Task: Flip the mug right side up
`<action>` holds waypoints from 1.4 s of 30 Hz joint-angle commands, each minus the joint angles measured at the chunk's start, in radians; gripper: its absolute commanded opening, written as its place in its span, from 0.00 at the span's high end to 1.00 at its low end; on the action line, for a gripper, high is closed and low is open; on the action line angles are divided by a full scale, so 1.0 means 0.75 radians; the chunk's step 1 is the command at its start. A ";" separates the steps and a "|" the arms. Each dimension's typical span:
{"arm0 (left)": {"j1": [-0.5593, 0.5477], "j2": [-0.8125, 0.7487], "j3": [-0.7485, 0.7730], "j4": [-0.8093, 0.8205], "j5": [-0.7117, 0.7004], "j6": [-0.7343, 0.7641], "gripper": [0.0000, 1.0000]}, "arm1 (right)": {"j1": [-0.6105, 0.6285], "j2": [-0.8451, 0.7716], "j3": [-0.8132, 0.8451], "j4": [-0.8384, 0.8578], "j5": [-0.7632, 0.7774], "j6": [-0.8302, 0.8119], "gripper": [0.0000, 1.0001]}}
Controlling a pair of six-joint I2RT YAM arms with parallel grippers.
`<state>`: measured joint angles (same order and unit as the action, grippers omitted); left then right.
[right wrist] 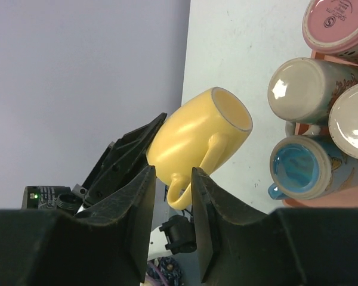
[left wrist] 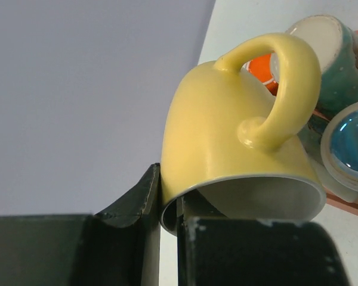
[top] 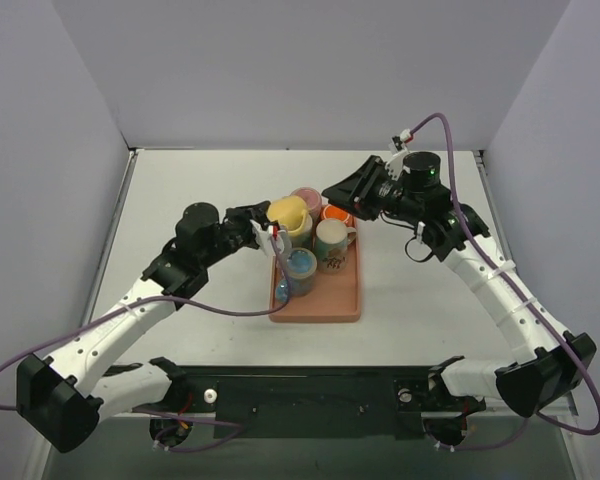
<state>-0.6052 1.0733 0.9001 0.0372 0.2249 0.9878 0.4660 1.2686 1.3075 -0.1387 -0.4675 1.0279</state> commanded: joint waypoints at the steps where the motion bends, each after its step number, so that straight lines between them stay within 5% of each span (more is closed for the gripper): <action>1: 0.044 0.060 0.225 -0.161 -0.142 -0.212 1.00 | -0.012 0.006 0.026 0.019 0.030 -0.027 0.72; 9: 0.496 0.417 0.662 -0.831 -0.089 -0.668 1.00 | -0.055 -0.102 0.120 -0.216 0.147 -0.241 0.63; 17: 0.747 1.025 1.053 -1.513 0.037 -1.033 1.00 | -0.055 -0.155 0.091 -0.439 0.337 -0.568 0.46; 30: 0.764 1.320 1.174 -1.420 -0.183 -1.125 1.00 | 0.052 -0.219 -0.117 -0.496 0.419 -0.978 0.41; 37: 0.764 1.508 1.566 -1.749 -0.169 -1.141 1.00 | 0.111 -0.182 -0.101 -0.498 0.443 -0.992 0.41; 42: 0.766 1.500 1.582 -1.755 -0.144 -1.147 0.71 | 0.225 -0.135 -0.074 -0.498 0.515 -1.015 0.36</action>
<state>-0.0319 2.2147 2.0232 -1.1912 0.0818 0.1410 0.5720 1.1385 1.2179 -0.5072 -0.1413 0.3000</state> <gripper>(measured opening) 0.220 0.597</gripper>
